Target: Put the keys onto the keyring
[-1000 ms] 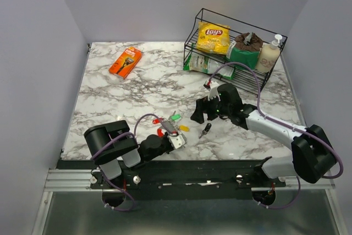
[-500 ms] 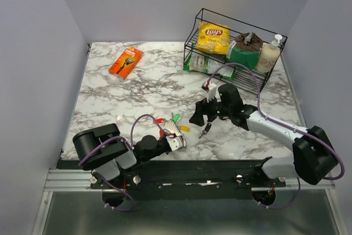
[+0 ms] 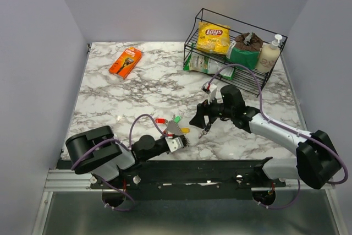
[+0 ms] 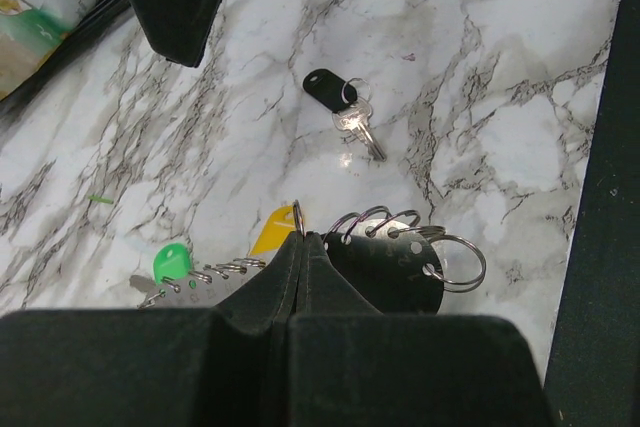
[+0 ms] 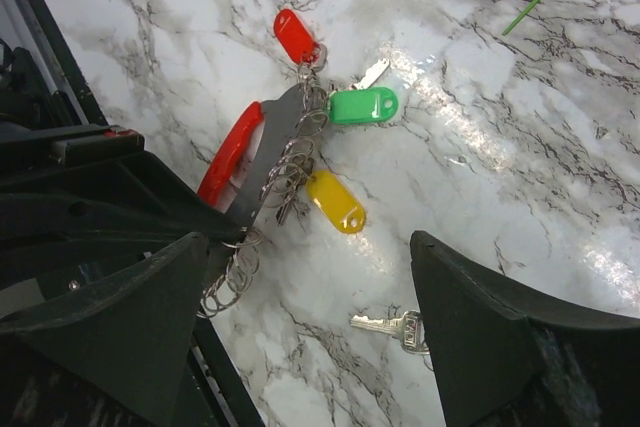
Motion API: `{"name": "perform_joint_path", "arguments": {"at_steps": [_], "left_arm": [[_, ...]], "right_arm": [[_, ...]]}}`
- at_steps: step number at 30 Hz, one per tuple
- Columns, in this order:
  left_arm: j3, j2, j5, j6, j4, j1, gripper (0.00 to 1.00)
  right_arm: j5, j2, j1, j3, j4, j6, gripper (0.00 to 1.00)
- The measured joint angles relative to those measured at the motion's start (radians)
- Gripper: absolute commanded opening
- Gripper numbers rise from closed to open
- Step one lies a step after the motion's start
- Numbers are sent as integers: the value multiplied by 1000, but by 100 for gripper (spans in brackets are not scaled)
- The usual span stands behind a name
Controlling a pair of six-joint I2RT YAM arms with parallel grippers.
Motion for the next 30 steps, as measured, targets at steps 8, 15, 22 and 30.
{"name": "perform_joint_path", "arguments": {"at_steps": [8,15,22,30], "left_arm": [[0,-34,43,81,-3,-5,0],[0,-69,43,243,-5,-39,0],[0,-108,45,384,-11,-68,0],[-1,-184,44,467,-19,-77,0]], "right_arm": [[-17,-16,0,-11,11,-8,90],[-21,-18,0,-14,12,-11,90],[-21,-18,0,-14,12,-18,89],[-21,-18,0,-14,12,-25,89]]}}
